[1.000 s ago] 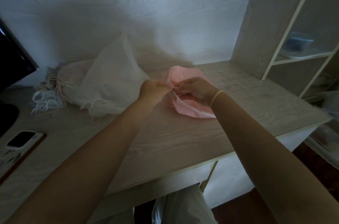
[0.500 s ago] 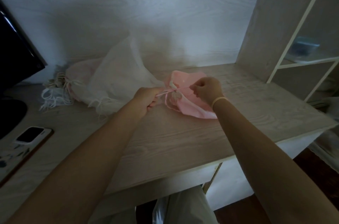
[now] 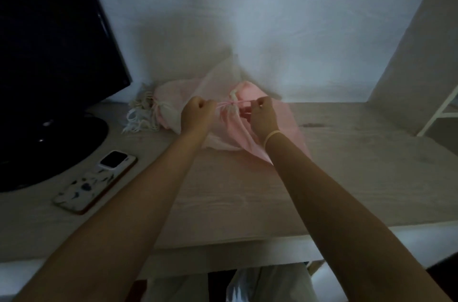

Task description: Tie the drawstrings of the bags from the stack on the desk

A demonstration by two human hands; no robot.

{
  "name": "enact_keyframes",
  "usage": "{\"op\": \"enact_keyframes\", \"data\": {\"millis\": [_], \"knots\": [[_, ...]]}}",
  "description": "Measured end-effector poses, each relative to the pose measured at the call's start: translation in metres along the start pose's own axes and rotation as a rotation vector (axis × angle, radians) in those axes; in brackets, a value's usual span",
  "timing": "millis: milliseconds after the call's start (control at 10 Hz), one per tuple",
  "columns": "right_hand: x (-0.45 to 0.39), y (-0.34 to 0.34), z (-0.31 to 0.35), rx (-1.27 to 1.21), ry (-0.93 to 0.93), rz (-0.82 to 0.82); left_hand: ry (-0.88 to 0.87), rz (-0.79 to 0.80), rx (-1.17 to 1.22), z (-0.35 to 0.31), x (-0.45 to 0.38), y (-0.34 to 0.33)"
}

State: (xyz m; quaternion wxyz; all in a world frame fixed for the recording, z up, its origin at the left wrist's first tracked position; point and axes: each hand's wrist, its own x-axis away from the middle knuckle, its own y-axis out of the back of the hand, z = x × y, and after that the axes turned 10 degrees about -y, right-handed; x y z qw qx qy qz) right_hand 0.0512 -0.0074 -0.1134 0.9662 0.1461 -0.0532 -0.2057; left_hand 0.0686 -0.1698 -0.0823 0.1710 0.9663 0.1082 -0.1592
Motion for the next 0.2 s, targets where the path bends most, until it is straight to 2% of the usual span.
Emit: {"op": "enact_keyframes", "data": {"millis": [100, 200], "knots": [[0.021, -0.031, 0.027, 0.019, -0.004, 0.143, -0.005, 0.022, -0.055, 0.009, -0.004, 0.025], [0.043, -0.035, 0.049, 0.173, 0.052, 0.137, -0.011, 0.047, -0.050, 0.012, -0.007, 0.041]]}}
